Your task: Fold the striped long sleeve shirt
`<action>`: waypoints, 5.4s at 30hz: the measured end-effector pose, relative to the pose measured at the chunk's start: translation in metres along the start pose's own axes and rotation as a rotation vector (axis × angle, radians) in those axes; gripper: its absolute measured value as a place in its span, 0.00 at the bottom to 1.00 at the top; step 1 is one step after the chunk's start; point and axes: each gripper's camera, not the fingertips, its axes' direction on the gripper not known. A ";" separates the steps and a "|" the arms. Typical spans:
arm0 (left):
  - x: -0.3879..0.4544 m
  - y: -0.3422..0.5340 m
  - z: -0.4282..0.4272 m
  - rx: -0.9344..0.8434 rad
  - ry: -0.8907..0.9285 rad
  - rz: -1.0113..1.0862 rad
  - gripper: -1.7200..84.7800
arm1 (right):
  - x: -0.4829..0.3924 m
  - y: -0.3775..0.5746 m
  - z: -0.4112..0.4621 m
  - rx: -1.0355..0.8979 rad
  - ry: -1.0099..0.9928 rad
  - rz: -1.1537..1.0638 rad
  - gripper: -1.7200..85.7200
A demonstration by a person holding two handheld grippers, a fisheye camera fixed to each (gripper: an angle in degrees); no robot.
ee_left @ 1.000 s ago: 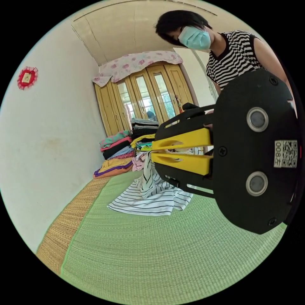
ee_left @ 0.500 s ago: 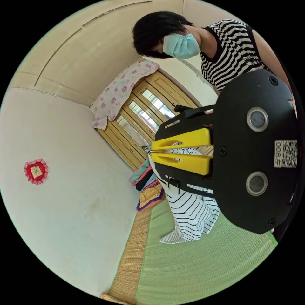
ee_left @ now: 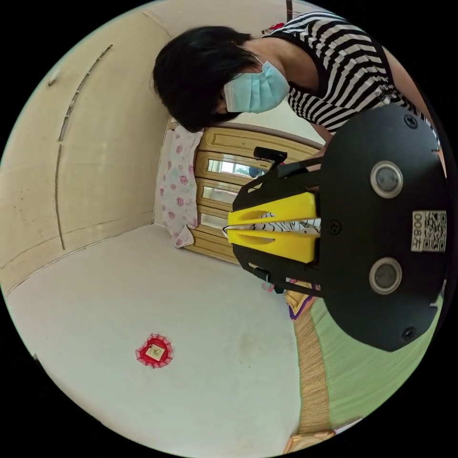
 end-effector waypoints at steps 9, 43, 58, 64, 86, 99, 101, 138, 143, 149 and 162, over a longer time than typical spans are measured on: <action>0.090 -0.008 -0.083 0.053 -0.002 0.162 0.03 | 0.004 0.015 -0.109 0.226 -0.031 -0.080 0.02; 0.130 -0.032 -0.132 0.069 -0.138 0.346 0.04 | -0.002 0.066 -0.111 0.286 -0.096 -0.160 0.02; -0.142 -0.066 0.017 -0.203 -0.337 0.014 0.04 | 0.050 0.053 0.322 -0.190 -0.219 -0.008 0.02; -0.344 -0.011 0.105 -0.470 -0.530 -0.297 0.06 | 0.076 0.161 0.644 -0.667 -0.324 0.205 0.02; -0.452 0.252 0.113 -0.781 -0.637 -1.131 0.14 | -0.127 0.499 0.656 -1.428 -0.364 0.424 0.10; -0.482 0.251 0.198 -0.927 -0.724 -1.063 0.07 | -0.253 0.463 0.677 -1.464 -0.221 0.279 0.07; -0.483 0.249 0.207 -0.937 -0.726 -1.060 0.06 | -0.265 0.456 0.678 -1.475 -0.242 0.287 0.04; -0.441 0.220 0.188 -0.826 -0.663 -0.975 0.12 | -0.295 0.316 0.681 -1.488 -0.173 0.253 0.10; -0.425 0.263 0.225 -0.994 -0.556 -1.020 0.13 | -0.350 0.411 0.602 -1.653 -0.260 0.335 0.11; -0.422 0.271 0.249 -1.145 -0.593 -0.934 0.11 | -0.354 0.434 0.555 -1.602 -0.253 0.466 0.12; -0.418 0.262 0.236 -1.147 -0.598 -0.993 0.04 | -0.379 0.458 0.514 -1.619 -0.247 0.441 0.05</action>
